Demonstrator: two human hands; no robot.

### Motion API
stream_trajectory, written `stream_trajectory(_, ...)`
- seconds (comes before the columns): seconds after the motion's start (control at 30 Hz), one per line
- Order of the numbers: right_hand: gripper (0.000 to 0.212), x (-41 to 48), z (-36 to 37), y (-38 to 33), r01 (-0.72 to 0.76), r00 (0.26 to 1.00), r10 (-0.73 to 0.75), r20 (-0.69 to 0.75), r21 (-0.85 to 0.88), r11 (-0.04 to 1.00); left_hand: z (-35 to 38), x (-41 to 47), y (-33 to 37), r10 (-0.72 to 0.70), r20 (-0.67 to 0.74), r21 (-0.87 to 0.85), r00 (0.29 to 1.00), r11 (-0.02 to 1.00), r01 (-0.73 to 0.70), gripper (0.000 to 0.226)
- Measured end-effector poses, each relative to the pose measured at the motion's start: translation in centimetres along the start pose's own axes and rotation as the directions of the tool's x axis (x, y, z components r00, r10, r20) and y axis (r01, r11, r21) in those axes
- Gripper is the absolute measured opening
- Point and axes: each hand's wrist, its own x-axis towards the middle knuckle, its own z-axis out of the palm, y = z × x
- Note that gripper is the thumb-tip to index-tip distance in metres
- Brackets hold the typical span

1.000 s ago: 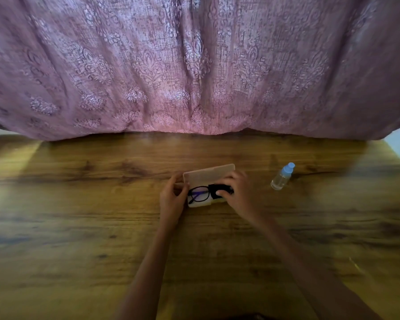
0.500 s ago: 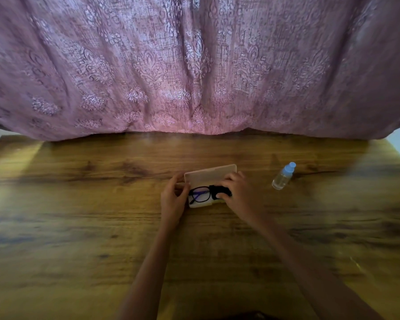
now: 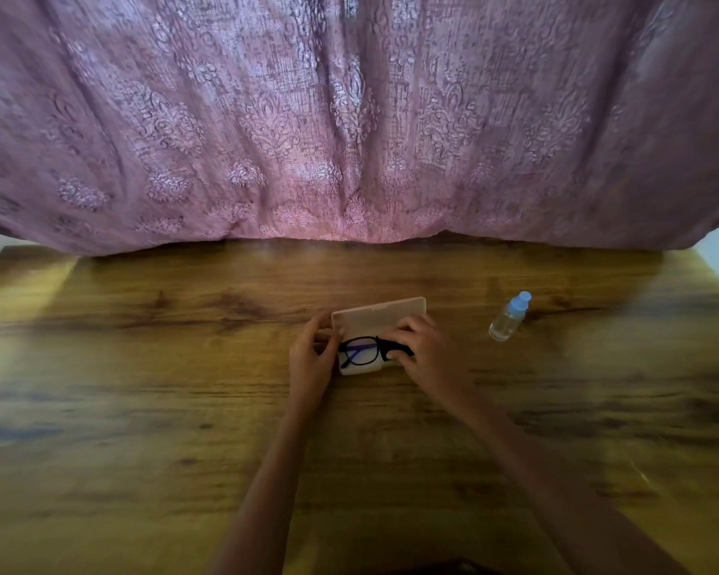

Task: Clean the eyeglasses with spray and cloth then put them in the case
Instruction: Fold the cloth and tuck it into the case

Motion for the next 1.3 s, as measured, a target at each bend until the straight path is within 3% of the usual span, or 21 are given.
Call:
stream_trajectory(0.77,0.034,0.8,0.0,1.2,0.056,0.998,-0.055,-0.009,0.093,0.994,-0.1,0.2,-0.1,0.043,-0.004,0.005,0.999,0.999,-0.043,0.038)
stream_trajectory(0.83,0.049,0.5,-0.6,1.4,0.05,0.995,-0.04,-0.089,0.111,0.993,0.0,0.2,-0.1,0.037,0.0,0.002,0.999,0.999,-0.037,0.038)
stream_trajectory(0.9,0.081,0.3,-1.1,1.8,0.035,0.994,-0.023,-0.107,0.116,0.993,0.0,0.2,0.0,0.033,-0.004,0.006,0.999,0.999,-0.033,0.037)
stream_trajectory(0.97,0.115,0.2,-1.3,2.5,0.03,1.0,-0.03,-0.004,0.048,0.998,-0.1,0.2,0.0,0.022,-0.002,0.0,1.0,1.0,-0.022,0.037)
stream_trajectory(1.03,0.131,0.3,-1.1,3.1,0.036,0.993,-0.032,0.11,-0.037,0.999,-0.1,0.2,0.1,-0.003,0.02,0.001,1.0,1.0,0.003,0.037)
stream_trajectory(1.2,0.116,0.2,-0.8,3.5,0.04,0.988,-0.03,0.151,-0.066,0.997,-0.7,-0.3,0.8,-0.047,0.141,-0.093,0.989,0.994,0.061,0.042)
stream_trajectory(1.3,0.109,0.0,-0.7,3.6,0.068,0.994,-0.061,0.085,-0.078,0.995,-1.2,-0.5,0.8,-0.065,0.31,-0.158,0.948,0.98,0.119,0.067)
